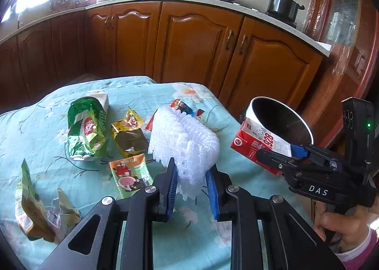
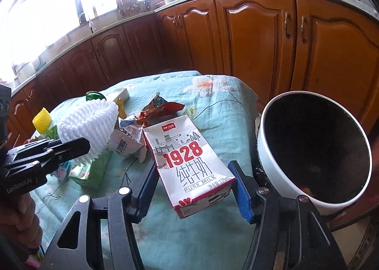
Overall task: Collect trash
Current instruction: 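Grasp the white foam net with the left tool while the right tool grasps the red-white milk carton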
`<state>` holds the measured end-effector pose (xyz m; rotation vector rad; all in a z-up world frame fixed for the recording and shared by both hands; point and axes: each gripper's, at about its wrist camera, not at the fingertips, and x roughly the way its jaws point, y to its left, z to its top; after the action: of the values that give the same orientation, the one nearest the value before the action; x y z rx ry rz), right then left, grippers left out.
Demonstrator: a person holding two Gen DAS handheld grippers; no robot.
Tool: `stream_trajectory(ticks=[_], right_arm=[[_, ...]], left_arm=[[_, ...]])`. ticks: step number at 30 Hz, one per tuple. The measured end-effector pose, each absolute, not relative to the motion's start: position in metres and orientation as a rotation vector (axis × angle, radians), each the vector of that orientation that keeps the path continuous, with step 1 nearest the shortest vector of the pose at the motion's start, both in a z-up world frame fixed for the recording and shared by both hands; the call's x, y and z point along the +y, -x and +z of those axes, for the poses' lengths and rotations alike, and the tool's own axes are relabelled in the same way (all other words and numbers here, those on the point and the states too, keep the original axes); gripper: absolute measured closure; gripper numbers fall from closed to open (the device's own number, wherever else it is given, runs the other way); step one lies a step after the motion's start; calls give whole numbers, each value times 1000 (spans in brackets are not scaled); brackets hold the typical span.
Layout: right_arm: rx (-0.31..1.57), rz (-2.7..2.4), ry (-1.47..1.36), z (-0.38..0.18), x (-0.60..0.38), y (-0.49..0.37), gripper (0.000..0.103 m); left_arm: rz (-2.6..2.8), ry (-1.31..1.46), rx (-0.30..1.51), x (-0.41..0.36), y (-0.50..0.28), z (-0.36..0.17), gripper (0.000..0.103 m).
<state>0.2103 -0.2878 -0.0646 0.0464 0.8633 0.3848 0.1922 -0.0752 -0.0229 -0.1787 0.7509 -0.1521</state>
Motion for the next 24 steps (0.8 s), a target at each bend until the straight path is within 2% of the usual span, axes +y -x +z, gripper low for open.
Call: stream_trajectory(ticks=[24], right_arm=[[794, 207, -154, -38, -373, -178, 44]], left_arm=[[-364, 96, 776, -164, -200, -17, 83]])
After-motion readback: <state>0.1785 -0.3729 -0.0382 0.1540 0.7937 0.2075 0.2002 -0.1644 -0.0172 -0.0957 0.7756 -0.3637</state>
